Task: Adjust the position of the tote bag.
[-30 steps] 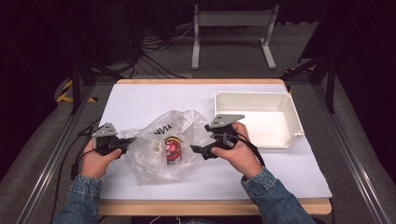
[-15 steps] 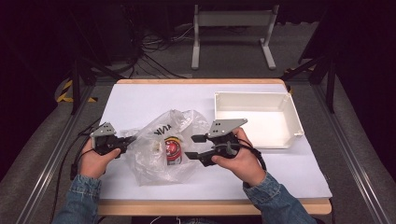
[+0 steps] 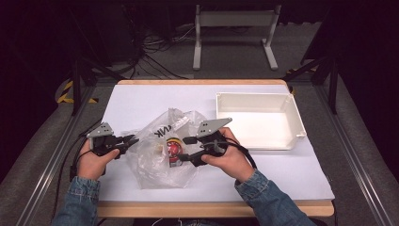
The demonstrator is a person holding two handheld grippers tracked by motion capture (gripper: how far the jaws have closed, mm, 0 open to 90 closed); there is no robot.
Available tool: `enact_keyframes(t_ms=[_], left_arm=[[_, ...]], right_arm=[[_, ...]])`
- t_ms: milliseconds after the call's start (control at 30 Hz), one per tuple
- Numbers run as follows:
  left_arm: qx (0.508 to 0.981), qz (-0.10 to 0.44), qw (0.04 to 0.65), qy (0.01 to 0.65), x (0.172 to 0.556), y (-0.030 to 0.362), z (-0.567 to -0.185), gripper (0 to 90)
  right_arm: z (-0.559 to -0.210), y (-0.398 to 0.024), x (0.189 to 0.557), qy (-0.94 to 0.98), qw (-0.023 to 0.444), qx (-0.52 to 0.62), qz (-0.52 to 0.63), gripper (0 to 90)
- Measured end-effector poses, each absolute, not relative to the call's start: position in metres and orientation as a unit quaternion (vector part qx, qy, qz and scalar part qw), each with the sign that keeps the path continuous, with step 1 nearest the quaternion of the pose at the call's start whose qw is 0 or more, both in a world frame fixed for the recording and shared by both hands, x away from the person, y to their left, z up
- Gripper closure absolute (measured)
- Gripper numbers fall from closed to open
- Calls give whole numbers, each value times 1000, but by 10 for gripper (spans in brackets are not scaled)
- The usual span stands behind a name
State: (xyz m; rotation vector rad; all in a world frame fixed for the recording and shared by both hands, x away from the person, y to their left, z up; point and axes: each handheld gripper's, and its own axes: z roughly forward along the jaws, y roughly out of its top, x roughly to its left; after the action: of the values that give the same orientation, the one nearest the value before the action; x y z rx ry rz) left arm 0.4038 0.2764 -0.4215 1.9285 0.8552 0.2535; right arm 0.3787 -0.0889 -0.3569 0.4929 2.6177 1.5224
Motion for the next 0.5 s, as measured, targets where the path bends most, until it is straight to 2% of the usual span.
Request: enact_keyframes(t_ms=[33,167,267,300,433,500], left_arm=[[789,107,493,352,403,280,-419,625],[779,109,505,356,400,287,-415,580],[773,111,510,361,397,292,-410,447],[774,114,509,359,395,293,-407,447],[767,113,525,350,387,294,-395,293],[766,108,534,341,383,294,-389,253]], right_arm=[[-360,-85,383,852,35,161,497,354],[-365,-80,388,854,32,163,493,344],[-372,-75,393,860,37,163,482,341],[-372,-75,393,860,37,163,482,341],[-378,-72,397,864,45,168,472,301],[-379,-72,398,866,46,168,469,279]])
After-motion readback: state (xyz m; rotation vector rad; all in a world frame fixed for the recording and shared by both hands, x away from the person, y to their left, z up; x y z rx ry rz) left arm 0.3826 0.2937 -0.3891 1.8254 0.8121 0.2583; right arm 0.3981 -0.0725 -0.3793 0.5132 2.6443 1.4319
